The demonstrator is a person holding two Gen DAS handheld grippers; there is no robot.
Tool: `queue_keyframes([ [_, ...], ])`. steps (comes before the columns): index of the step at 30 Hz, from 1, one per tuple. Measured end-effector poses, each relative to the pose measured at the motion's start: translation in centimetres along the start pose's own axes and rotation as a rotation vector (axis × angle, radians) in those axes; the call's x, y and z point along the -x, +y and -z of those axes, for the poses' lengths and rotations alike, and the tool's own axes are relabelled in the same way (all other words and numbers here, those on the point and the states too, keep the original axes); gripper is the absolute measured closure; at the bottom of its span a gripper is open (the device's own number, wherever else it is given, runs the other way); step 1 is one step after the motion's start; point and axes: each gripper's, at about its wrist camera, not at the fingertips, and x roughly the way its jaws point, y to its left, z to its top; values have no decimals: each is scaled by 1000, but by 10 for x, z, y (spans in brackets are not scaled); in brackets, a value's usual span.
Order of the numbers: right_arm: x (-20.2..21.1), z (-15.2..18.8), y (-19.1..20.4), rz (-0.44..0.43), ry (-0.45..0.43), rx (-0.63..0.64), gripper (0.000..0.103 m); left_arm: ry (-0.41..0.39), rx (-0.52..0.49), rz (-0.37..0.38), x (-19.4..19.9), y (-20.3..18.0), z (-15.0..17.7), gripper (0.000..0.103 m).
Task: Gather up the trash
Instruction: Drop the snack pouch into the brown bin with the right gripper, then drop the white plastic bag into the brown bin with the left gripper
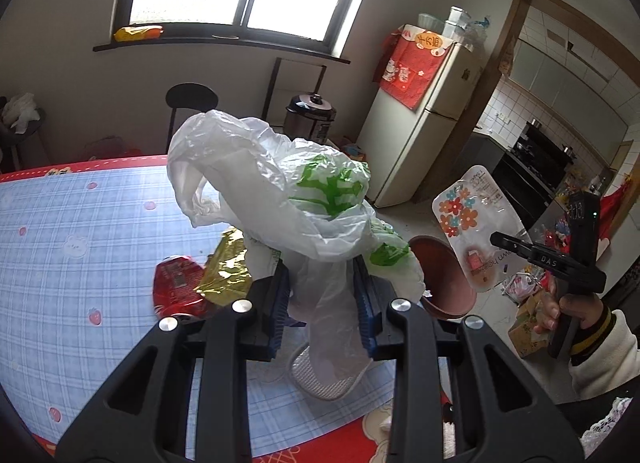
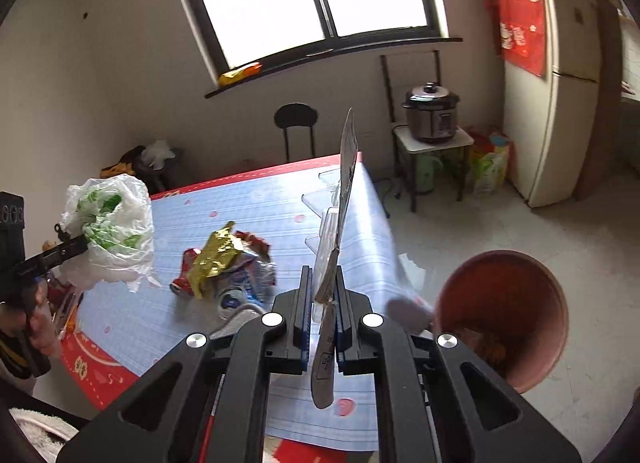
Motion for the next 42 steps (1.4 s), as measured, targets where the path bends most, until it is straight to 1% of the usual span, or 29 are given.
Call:
queue_keyframes([
  [2,2,2,-27,52,3,-14,92,10,-17,20,-14,-17,-4,71],
  [7,1,6,-87,130,13,-66,92,33,-53,49,-42,-54,-5,71],
  [12,-13,5,-131,165,27,-104,92,53,-82,51,-62,-82,-7,71],
  [15,-25,4,-149,176,39,-134,92,66,-93,47,-73,-93,-7,71],
  [17,-33,2,-159,194,54,-146,89,72,-100,45,-80,-100,-11,71],
  [18,-35,3,-161,203,60,-143,85,75,-104,47,-83,-104,-12,71],
  [19,-35,1,-163,214,62,-142,68,77,-110,49,-87,-108,-13,71],
  [20,-34,-1,-164,228,54,-144,46,79,-118,51,-90,-113,-14,71],
  [21,-30,-2,-165,231,39,-144,42,80,-127,55,-94,-118,-15,71],
  [22,-27,-3,-166,224,29,-143,40,82,-136,60,-97,-123,-17,71],
  [24,-20,-4,-167,246,24,-142,26,87,-152,72,-105,-132,-19,71],
  [25,-14,-4,-167,265,17,-137,16,90,-161,81,-110,-138,-21,71],
  [26,-8,-3,-166,277,5,-130,10,91,-171,91,-115,-144,-23,71],
  [28,7,-1,-167,293,-17,-133,5,98,-197,117,-127,-158,-26,71],
  [33,44,13,-176,329,-55,-173,5,145,-260,191,-170,-203,-32,70],
  [36,60,24,-183,349,-42,-191,5,175,-293,231,-203,-233,-34,69],
  [38,69,30,-187,369,-37,-197,5,176,-317,246,-220,-253,-37,62],
  [39,73,33,-188,379,-37,-201,5,164,-324,256,-226,-262,-39,50],
  [40,78,36,-189,389,-38,-207,5,150,-327,269,-230,-268,-44,30],
  [42,86,39,-192,401,-46,-220,5,100,-324,277,-231,-277,-49,12],
])
